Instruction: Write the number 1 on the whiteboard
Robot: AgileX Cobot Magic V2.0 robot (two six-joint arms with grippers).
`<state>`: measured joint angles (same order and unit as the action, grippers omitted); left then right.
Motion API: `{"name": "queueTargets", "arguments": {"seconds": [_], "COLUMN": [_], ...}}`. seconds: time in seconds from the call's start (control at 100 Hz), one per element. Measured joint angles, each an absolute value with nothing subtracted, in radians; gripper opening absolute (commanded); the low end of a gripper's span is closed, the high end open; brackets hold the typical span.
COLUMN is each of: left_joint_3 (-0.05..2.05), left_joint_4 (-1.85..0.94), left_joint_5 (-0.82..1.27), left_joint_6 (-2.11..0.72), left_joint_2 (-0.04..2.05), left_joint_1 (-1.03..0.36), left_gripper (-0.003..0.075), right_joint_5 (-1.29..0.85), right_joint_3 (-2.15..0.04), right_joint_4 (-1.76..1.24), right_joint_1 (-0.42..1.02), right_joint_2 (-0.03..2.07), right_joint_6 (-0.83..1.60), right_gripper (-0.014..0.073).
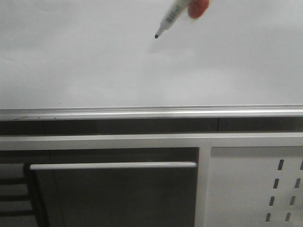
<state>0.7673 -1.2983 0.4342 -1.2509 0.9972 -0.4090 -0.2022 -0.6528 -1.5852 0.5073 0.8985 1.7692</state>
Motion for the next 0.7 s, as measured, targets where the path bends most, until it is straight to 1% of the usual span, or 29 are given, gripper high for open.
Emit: {"name": "queueTargets", "arguments": {"seconds": [0.45,0.7], "left_joint_3": [0.767,0.767], "left_joint_4": [-1.298,-1.298], "left_joint_5": [0.434,0.430], "left_joint_6": [-1.251,-1.251], "left_joint_2": [0.997,0.997], "left_joint_1": [-0.409,-0.409], "left_gripper": [0.0438,0.0438], "right_joint_5": [-0.167,-0.131], "right_joint_3": [-0.698,-0.700], "right_joint_4": [-1.587,-1.590], "right_joint_1": [0.507,0.507], "right_joint_2": [0.957,1.055], "right_joint_6": [1.834,1.878], "right_gripper": [-0.0043,-0.0043]}}
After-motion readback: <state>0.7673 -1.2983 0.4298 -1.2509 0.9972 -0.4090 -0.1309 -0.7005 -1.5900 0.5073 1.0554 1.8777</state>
